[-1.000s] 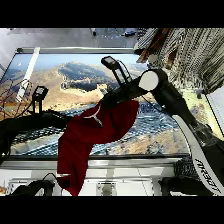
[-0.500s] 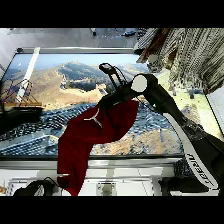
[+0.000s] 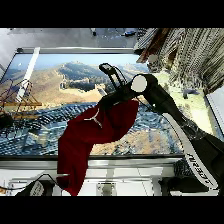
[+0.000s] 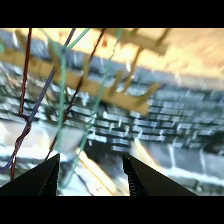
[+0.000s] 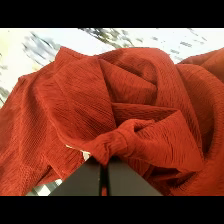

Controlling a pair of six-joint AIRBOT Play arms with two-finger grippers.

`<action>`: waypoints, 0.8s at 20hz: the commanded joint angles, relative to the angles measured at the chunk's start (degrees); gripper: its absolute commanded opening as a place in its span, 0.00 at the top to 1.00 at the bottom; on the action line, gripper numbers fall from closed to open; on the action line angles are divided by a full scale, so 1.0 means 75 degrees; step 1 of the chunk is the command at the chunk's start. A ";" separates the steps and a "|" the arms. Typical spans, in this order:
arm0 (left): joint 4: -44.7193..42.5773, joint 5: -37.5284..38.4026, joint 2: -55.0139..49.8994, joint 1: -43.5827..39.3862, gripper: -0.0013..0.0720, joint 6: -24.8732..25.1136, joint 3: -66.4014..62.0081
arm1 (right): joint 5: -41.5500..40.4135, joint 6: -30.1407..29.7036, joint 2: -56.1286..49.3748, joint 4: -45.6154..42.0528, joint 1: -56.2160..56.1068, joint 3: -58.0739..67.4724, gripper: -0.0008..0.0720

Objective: Fold the clothes and pants, and hang the long-sleeved shirts on hangers.

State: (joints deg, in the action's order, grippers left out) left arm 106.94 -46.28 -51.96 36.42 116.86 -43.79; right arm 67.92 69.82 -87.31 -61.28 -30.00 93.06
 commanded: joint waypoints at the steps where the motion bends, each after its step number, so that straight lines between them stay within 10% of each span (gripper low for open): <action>1: -0.0050 0.0592 -0.1294 0.0195 0.34 0.0277 0.0020 | 0.0035 0.0000 0.0000 0.0000 -0.0006 -0.0003 0.94; 16: -0.0020 0.1571 -0.2856 0.0189 0.34 0.0539 0.0017 | -0.0003 0.0000 0.0000 0.0000 -0.0006 -0.0003 0.94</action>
State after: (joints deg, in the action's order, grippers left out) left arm 106.72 -34.50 -71.99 37.85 120.55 -43.68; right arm 67.94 69.82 -87.31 -61.28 -30.00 93.06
